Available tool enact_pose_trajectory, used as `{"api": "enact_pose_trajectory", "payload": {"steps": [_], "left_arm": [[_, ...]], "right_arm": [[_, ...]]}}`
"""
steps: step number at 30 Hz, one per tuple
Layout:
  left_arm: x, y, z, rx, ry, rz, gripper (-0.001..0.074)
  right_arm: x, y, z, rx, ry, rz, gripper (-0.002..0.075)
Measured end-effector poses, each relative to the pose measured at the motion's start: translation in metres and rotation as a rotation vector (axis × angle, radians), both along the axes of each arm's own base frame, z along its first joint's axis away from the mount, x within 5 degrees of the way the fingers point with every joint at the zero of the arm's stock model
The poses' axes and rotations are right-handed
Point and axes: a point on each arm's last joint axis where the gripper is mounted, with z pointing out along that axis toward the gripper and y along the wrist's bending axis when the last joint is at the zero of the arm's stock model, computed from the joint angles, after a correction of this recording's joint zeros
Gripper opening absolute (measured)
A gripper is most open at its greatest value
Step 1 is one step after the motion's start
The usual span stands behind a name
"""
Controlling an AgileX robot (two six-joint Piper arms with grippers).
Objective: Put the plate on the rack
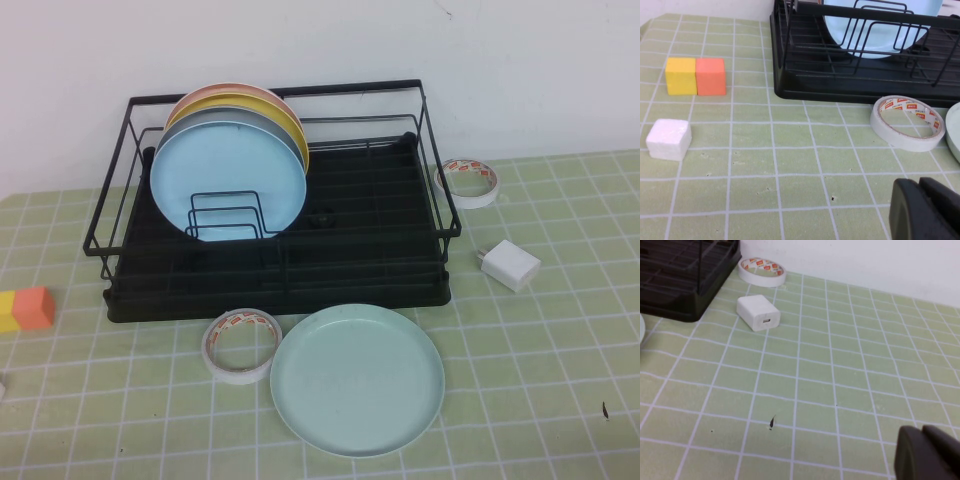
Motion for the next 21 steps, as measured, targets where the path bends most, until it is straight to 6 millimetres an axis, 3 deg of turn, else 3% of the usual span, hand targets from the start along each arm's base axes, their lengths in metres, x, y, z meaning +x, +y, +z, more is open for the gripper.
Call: {"api": "enact_pose_trajectory", "payload": {"steps": [13,21], "left_arm": [[0.002,0.000,0.006,-0.014,-0.084,0.006,-0.0002],[0.002,0.003,0.042,-0.078,-0.476,0.032,-0.0002]], "right_arm": [[0.001,0.000,0.003,-0.001,-0.038,0.000,-0.0002],[0.003,0.000,0.038,0.010,-0.421,0.001,-0.0002]]}}
